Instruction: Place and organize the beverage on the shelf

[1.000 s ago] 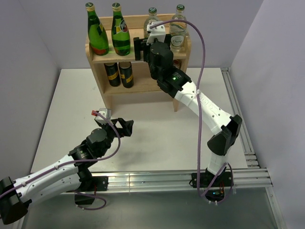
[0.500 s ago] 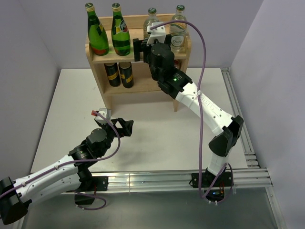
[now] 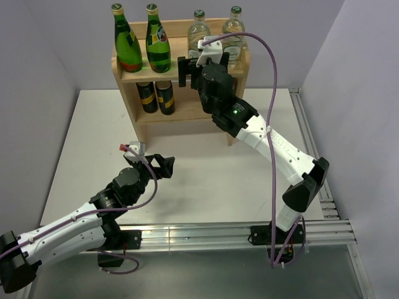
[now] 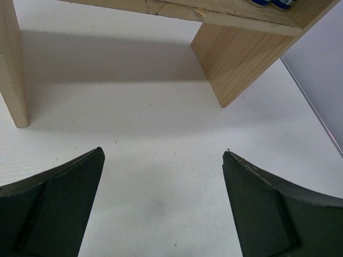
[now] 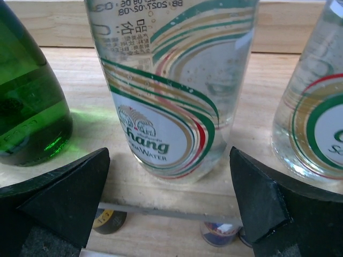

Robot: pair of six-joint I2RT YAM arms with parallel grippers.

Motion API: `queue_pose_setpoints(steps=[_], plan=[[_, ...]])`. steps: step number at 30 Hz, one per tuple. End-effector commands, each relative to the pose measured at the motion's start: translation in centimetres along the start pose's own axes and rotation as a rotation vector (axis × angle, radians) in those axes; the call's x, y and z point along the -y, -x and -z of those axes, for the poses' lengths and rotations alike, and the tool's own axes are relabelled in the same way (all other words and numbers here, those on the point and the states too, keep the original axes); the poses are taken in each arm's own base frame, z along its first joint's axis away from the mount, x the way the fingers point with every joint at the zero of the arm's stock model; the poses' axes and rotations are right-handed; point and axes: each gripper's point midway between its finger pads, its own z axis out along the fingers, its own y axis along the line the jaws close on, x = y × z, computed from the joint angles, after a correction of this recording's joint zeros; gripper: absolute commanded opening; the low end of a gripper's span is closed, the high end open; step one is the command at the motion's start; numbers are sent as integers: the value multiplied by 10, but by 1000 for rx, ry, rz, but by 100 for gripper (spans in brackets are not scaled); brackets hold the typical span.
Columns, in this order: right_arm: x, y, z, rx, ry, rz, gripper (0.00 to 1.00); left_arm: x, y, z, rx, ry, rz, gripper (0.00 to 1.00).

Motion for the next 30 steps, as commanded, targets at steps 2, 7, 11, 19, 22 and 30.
queue_pose_setpoints(steps=[2,7,11,19,22,30], plan=[[6,-44,16,-137,-45,38,100,2,6,-1,18,-5,30,99],[9,-35,33,-121,-44,19,100,1,6,-1,19,2,27,99],[5,-37,54,-119,-29,3,100,0,7,0,22,5,28,99],[15,-70,119,-152,2,-53,100,-2,14,3,31,27,34,99],[22,-87,153,-170,49,-145,100,0,27,7,44,28,50,99],[91,-59,230,-60,114,-371,100,18,99,36,140,-9,117,99]])
